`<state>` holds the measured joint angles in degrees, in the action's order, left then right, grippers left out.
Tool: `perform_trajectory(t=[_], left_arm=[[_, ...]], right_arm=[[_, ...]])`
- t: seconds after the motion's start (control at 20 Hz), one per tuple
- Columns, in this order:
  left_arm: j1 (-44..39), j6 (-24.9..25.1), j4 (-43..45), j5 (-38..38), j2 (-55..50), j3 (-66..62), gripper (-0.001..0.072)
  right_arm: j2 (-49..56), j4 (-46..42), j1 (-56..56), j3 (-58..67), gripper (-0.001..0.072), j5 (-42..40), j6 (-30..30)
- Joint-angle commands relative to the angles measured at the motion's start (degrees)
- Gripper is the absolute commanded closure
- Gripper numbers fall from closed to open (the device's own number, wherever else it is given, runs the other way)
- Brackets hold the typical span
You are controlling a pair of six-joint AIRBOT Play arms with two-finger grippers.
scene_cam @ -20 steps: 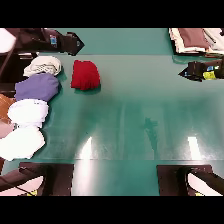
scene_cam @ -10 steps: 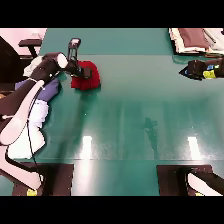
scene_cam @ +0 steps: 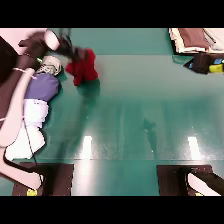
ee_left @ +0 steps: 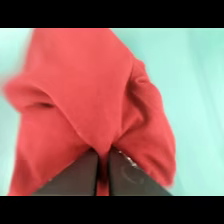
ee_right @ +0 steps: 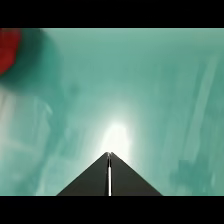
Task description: Fold the shirts.
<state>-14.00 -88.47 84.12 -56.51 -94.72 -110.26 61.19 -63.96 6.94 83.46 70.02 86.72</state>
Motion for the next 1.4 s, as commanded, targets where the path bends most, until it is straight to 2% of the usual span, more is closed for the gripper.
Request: perform_trajectory(t=[0.0, 0.15, 0.3, 0.45, 0.5, 0.55, 0.6, 0.7, 0.8, 0.85, 0.95, 1.15, 1.35], left_arm=[[-0.24, 3.19, 1.53, -2.19, 11.37, -7.54, 0.0684], [-3.13, 5.01, 1.01, -7.87, 20.09, -7.52, 0.0684], [-10.21, 4.98, 1.01, -14.64, 21.62, -4.83, 0.0684], [-17.77, 5.42, 0.46, -12.50, 20.76, 5.29, 0.0678], [-19.37, 6.67, -0.02, -10.93, 20.04, 8.70, 0.0476], [-20.28, 6.93, -0.15, -8.48, 19.10, 11.89, 0.0150], [-20.22, 6.95, 0.15, -6.69, 18.29, 13.86, 0.0110], [-16.83, 5.95, 1.42, -8.44, 17.49, 14.36, 0.0110], [-10.47, 2.82, 0.59, -14.03, 18.16, 14.45, 0.0110], [-6.95, 2.73, -0.83, -17.31, 18.27, 14.93, 0.0110], [-1.42, 2.99, -4.55, -17.68, 18.78, 19.17, 0.0110], [5.03, 2.95, -12.07, -3.63, 16.98, 30.99, 0.0110], [5.35, 3.13, -15.63, 4.76, 7.61, 31.74, 0.0110]], right_arm=[[-1.38, -0.04, 0.00, 8.20, 0.0694, -0.04, 0.00], [-1.53, -0.11, 0.00, 15.54, 0.0694, 0.02, 0.00], [-1.53, -0.13, 0.00, 19.96, 0.0695, -0.02, 0.00], [-1.55, -0.13, 0.00, 21.29, 0.0694, 0.50, 0.00], [-1.53, -0.11, 0.00, 21.24, 0.0695, 0.76, 0.00], [-1.53, -0.13, 0.00, 21.20, 0.0694, 1.31, 0.00], [-1.53, -0.13, 0.00, 21.20, 0.0694, 1.90, 0.00], [-1.53, -0.17, 0.00, 21.20, 0.0695, 2.56, 0.00], [-1.53, -0.17, 0.00, 21.20, 0.0695, 2.62, 0.00], [-1.53, -0.17, 0.00, 21.20, 0.0694, 2.62, 0.00], [-1.53, -0.07, 0.02, 21.20, 0.0694, 2.89, 0.00], [-1.53, -0.09, 0.02, 21.18, 0.0694, 5.55, 0.00], [-1.53, -0.13, 0.00, 21.18, 0.0694, 7.02, 0.00]])
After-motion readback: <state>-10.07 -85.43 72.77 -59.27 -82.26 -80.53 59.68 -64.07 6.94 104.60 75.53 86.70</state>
